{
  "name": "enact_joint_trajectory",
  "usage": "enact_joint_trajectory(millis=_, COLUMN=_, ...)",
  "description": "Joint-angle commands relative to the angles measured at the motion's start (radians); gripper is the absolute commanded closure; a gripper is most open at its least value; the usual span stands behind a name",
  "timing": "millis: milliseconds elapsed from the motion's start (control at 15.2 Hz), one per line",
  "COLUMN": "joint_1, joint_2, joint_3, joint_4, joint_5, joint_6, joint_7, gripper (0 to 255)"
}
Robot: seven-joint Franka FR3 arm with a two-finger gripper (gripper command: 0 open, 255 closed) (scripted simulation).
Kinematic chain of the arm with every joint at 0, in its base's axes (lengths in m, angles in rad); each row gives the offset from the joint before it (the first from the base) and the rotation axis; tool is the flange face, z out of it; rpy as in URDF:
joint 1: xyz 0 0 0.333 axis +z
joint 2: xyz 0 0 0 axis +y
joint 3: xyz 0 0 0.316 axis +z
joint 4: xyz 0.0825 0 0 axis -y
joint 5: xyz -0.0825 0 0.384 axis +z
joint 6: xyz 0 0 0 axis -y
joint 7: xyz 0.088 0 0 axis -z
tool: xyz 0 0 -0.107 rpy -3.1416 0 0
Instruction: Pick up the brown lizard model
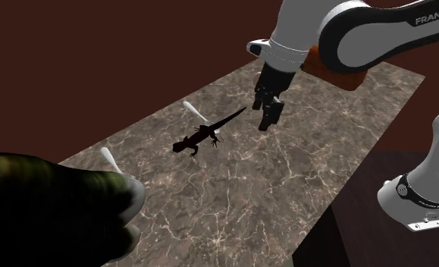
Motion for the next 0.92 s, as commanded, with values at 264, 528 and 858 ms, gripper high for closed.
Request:
enact_joint_trajectory(millis=264, joint_1=-0.006, joint_2=0.232, joint_3=-0.021, joint_4=0.197, joint_5=0.135, joint_6=0.059, joint_7=-0.165, gripper=0)
enact_joint_trajectory(millis=528, joint_1=-0.033, joint_2=0.385, joint_3=-0.009, joint_4=0.356, joint_5=0.221, joint_6=0.066, joint_7=-0.257, gripper=0)
enact_joint_trajectory(millis=858, joint_1=-0.042, joint_2=0.429, joint_3=0.002, joint_4=0.357, joint_5=0.250, joint_6=0.109, joint_7=-0.289, gripper=0)
